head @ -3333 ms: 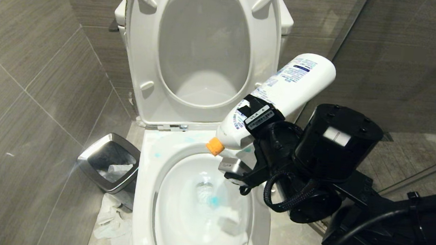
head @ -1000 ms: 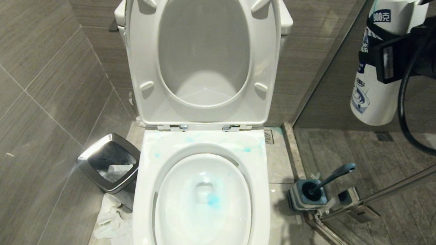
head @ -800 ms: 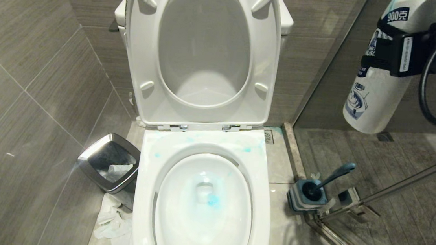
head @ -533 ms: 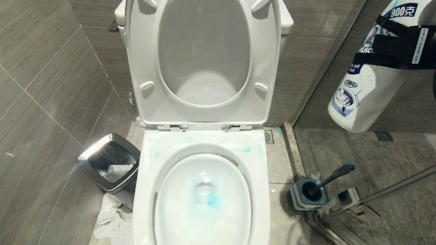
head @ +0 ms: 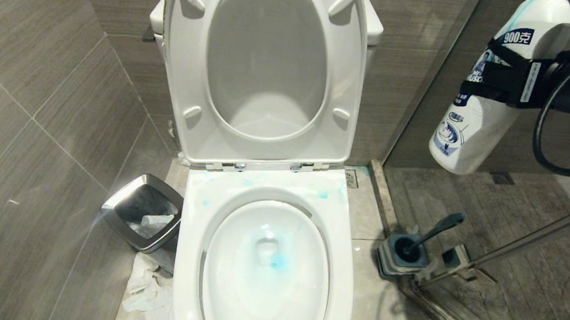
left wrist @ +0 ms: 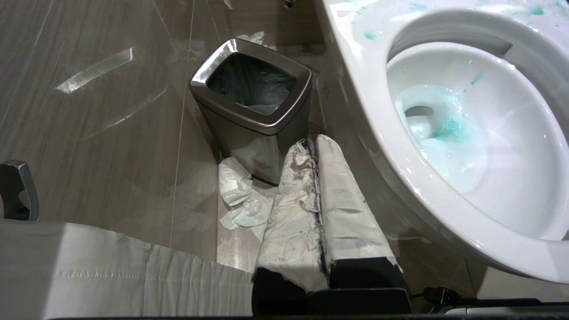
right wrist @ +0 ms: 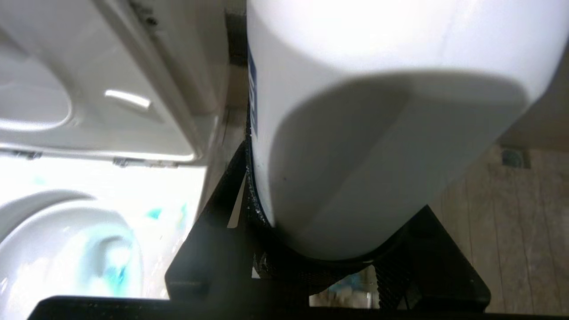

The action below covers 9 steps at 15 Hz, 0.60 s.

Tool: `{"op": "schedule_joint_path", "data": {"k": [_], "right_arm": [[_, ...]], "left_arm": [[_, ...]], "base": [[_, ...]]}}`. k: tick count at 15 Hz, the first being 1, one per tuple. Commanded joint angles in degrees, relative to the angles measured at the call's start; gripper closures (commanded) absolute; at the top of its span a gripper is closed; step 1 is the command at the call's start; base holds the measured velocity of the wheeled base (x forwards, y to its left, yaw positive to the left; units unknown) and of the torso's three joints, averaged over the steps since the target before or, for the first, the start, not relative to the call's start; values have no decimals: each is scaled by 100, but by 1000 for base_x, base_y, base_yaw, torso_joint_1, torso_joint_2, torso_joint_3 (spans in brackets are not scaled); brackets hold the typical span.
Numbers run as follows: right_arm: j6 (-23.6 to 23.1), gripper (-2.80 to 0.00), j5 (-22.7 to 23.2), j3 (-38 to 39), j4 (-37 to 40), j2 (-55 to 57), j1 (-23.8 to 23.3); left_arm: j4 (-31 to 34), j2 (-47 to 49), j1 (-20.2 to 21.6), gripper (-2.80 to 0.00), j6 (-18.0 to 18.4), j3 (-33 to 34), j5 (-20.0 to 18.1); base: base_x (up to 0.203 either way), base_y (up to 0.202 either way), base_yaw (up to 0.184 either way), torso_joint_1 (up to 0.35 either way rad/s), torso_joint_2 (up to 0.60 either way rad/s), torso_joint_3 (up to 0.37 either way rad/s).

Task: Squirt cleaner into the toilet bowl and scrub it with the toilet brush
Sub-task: Place the cleaning agent on the floor

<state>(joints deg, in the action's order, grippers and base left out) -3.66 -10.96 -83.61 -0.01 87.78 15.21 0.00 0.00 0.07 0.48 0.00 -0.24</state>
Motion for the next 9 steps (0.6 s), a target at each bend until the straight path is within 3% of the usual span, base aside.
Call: {"op": "schedule_joint_path", "data": {"k": [1, 4, 6, 9], "right_arm": [[-111, 0, -6, 588, -1455, 295, -128], [-230, 0, 12, 1069, -3381, 955, -170], [-300, 0, 75, 1223, -3997, 1298, -175], [-289, 0, 200, 1561, -4128, 1288, -175]], "left_arm": [[0, 0, 1, 0, -4, 0, -2], [0, 0, 3, 0, -4, 1, -2], [0, 0, 1, 0, -4, 0, -2], [0, 0, 1, 0, -4, 0, -2]], "base": [[0, 0, 0, 0, 0, 0], [0, 0, 0, 0, 0, 0], [0, 0, 0, 0, 0, 0], [0, 0, 0, 0, 0, 0]]}}
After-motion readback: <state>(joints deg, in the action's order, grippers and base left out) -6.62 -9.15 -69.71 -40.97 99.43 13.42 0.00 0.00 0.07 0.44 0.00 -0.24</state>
